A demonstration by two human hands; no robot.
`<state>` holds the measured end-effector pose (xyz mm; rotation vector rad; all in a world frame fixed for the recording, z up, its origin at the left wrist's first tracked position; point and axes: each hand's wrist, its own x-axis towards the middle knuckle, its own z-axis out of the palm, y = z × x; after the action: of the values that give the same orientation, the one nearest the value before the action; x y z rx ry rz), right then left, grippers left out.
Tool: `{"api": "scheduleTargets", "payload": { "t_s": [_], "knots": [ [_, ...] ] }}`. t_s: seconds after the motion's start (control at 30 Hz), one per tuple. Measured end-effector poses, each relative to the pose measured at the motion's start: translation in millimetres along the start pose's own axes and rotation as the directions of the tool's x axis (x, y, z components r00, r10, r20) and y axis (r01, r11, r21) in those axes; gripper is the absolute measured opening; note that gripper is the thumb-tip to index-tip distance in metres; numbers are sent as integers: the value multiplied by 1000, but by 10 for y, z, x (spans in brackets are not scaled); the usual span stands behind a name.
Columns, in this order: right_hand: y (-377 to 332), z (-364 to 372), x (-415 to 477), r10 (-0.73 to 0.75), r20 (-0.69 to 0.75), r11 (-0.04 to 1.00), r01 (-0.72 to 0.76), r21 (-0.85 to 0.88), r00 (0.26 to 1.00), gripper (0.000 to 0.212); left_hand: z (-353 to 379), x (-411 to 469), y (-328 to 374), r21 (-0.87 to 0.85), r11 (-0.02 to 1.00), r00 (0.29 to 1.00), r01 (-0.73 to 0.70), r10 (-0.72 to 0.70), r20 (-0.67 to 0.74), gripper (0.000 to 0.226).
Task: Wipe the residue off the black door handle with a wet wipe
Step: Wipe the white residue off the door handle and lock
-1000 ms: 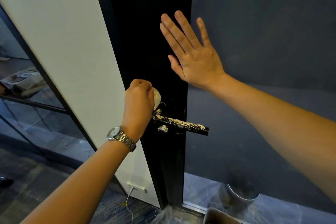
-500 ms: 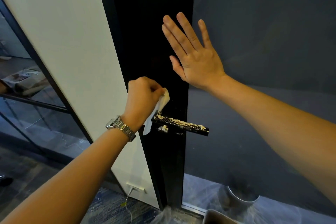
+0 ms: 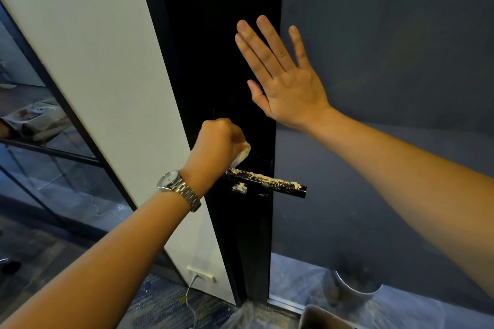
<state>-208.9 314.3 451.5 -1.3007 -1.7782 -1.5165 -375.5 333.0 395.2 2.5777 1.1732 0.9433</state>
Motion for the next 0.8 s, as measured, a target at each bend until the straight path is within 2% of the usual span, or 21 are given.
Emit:
{"api": "scheduleTargets", "payload": {
  "t_s": [0.1, 0.23, 0.3, 0.37, 0.43, 0.67, 0.8],
  "knots": [
    [1, -2, 5, 0, 4, 1000, 0, 3, 1000, 53, -32, 34, -64, 99, 974, 978, -205, 200, 61, 6],
    [6, -2, 8, 4, 15, 1000, -4, 9, 1000, 52, -65, 104, -103, 111, 947, 952, -301, 292, 97, 6],
    [3, -1, 9, 2, 13, 1000, -2, 7, 1000, 52, -84, 117, -109, 125, 908, 913, -399, 382, 142, 4],
    [-3, -1, 7, 1, 10, 1000, -1, 4, 1000, 52, -126, 114, -119, 152, 893, 894, -424, 386, 225, 7],
    [3, -1, 5, 0, 9, 1000, 0, -2, 1000, 52, -157, 124, -148, 162, 870, 873, -465, 420, 247, 13],
    [3, 5, -6, -9, 2, 1000, 9, -10, 1000, 54, -68, 130, 75, 178, 791, 790, -585, 506, 347, 6],
    [14, 8, -3, -11, -1, 999, 11, -32, 1000, 54, -169, 200, -94, 140, 807, 801, -574, 517, 302, 5]
  ]
}}
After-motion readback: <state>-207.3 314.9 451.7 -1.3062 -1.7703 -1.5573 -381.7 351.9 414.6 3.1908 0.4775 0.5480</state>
